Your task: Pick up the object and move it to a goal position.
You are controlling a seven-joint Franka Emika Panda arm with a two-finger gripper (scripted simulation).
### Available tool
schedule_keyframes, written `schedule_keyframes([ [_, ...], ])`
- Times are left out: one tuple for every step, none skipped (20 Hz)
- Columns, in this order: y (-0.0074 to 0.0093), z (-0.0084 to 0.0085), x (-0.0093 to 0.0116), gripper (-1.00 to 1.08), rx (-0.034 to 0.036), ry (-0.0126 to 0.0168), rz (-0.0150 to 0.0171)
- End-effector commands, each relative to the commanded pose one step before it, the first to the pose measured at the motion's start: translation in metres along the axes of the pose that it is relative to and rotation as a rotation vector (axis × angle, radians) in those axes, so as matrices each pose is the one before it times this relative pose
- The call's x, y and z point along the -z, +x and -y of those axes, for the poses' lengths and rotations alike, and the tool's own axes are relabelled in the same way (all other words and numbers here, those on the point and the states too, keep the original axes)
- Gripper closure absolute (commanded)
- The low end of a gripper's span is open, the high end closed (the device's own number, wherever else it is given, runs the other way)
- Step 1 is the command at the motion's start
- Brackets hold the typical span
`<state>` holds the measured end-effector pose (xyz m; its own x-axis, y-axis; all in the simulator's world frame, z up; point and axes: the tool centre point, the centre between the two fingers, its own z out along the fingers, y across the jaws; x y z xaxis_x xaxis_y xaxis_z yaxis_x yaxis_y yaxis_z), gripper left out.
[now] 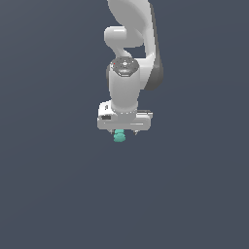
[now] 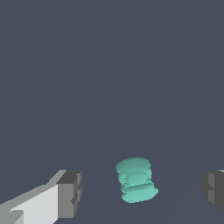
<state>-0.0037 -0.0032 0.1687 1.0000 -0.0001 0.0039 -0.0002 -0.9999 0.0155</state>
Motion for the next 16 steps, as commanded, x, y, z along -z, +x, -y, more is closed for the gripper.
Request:
schedule_keyframes([
  [0.0,-0.00001,0.0,-0.92,0.0,0.0,0.0],
  [0.00024,-0.0006,0.00019,-0.92,-0.00029,-0.00028,-0.00056],
  [0.00057,-0.00201,0.00107,-0.92,-0.00138,-0.0012,-0.00249],
  [0.00099,-0.00324,0.00153,-0.92,-0.00207,-0.00182,-0.00372],
  [0.00136,-0.00452,0.00211,-0.92,-0.00287,-0.00257,-0.00516],
  [0.00169,-0.00579,0.00267,-0.92,-0.00363,-0.00334,-0.00655],
  [0.00179,-0.00633,0.00285,-0.92,-0.00389,-0.00369,-0.00707],
  [0.00139,-0.00508,0.00223,-0.92,-0.00303,-0.003,-0.0056],
  [0.00097,-0.00374,0.00159,-0.92,-0.00215,-0.00222,-0.00408],
  [0.00059,-0.00238,0.00094,-0.92,-0.00126,-0.0014,-0.00254],
  [0.00021,-0.00104,0.00039,-0.92,-0.00047,-0.00062,-0.00114],
  [-0.00017,0.00016,0.00004,-0.92,0.0,0.0,0.0],
  [-0.00017,0.00141,-0.00063,-0.92,0.00075,0.00093,0.00169],
  [0.00004,0.00068,0.00036,-0.92,0.0,0.0,0.0],
  [-0.00003,-0.00018,-0.0001,-0.92,0.0,0.0,0.0],
  [-0.00033,-0.00042,-0.00064,-0.92,0.00063,0.00016,0.00023],
])
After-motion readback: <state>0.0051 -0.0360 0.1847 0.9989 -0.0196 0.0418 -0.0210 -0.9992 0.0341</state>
